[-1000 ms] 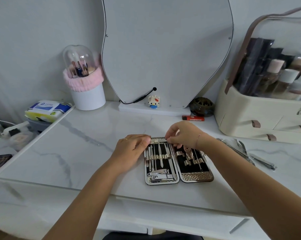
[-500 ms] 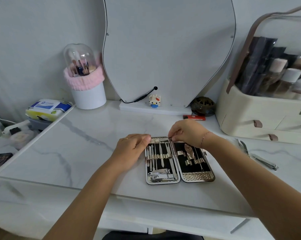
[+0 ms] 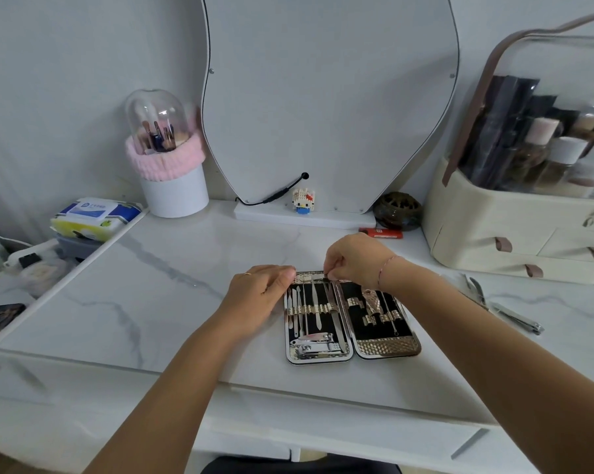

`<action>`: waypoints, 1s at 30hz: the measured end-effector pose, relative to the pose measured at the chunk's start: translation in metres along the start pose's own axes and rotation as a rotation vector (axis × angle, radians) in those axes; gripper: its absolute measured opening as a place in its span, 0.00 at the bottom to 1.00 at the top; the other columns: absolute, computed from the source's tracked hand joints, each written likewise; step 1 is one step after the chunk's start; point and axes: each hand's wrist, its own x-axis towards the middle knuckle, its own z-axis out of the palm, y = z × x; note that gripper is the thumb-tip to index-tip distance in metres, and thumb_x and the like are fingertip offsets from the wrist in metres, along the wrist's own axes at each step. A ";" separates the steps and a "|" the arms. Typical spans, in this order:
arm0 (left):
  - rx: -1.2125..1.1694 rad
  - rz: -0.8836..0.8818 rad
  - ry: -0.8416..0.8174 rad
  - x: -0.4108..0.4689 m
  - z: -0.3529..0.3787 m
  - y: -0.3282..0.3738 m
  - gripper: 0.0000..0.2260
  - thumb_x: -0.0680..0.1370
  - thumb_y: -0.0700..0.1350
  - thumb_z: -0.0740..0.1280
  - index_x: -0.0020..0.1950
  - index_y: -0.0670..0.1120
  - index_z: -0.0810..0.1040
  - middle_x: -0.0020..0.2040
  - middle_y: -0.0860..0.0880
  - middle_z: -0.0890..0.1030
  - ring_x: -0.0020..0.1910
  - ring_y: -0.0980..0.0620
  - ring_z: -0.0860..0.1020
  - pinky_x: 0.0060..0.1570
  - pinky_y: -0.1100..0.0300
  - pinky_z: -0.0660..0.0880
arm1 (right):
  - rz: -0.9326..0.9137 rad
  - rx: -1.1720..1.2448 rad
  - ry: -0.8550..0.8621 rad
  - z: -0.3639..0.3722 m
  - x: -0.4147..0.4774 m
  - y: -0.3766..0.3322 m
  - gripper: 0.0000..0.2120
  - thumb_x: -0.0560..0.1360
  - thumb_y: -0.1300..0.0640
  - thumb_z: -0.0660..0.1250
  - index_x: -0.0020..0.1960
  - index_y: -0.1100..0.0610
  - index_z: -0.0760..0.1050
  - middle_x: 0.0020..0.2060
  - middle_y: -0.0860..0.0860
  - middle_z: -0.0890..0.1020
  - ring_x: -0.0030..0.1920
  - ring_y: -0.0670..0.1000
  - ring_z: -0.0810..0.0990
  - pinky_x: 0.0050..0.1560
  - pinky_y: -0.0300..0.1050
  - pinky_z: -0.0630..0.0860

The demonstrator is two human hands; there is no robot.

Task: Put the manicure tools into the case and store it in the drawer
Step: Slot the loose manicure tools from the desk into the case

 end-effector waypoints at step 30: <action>-0.075 -0.031 -0.027 0.001 -0.002 -0.003 0.28 0.75 0.68 0.49 0.63 0.56 0.77 0.66 0.55 0.76 0.69 0.55 0.68 0.71 0.54 0.61 | 0.500 0.191 0.438 -0.009 -0.118 0.092 0.02 0.69 0.56 0.73 0.40 0.54 0.83 0.35 0.51 0.83 0.40 0.50 0.79 0.43 0.42 0.74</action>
